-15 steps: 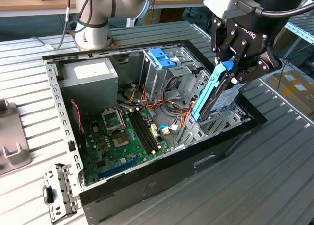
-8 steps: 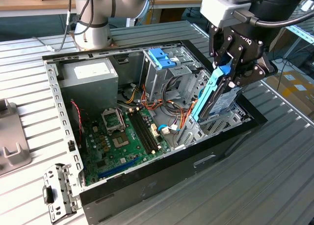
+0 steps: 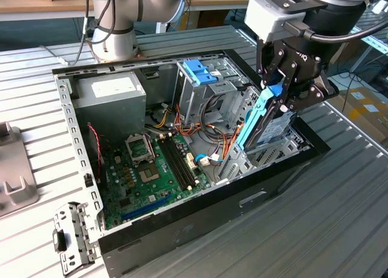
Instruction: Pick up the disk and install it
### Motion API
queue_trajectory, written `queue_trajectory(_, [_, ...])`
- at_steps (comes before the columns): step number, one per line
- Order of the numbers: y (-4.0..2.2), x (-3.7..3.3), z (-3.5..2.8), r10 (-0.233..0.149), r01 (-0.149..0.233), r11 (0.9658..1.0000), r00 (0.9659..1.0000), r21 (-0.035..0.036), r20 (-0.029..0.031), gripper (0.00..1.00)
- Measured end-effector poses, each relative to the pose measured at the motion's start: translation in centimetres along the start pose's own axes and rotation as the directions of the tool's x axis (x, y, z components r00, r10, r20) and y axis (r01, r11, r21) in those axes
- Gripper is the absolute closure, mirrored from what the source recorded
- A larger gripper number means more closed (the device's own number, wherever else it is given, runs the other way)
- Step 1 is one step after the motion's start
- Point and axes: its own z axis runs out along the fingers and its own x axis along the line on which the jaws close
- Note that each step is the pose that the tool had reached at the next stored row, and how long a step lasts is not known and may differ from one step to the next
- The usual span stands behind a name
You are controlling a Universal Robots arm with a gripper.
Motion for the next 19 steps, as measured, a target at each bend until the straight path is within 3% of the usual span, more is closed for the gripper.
queue_trajectory(7, [0.09,0.01,0.62,0.000,0.000,1.0000,1.0000,0.0000,0.0000,0.63])
queue_trajectory(15, [0.09,0.01,0.65,0.000,0.000,1.0000,1.0000,0.0000,-0.0001,0.63])
queue_trajectory(19, [0.09,0.01,0.67,0.000,0.000,1.0000,1.0000,0.0000,0.0001,0.55])
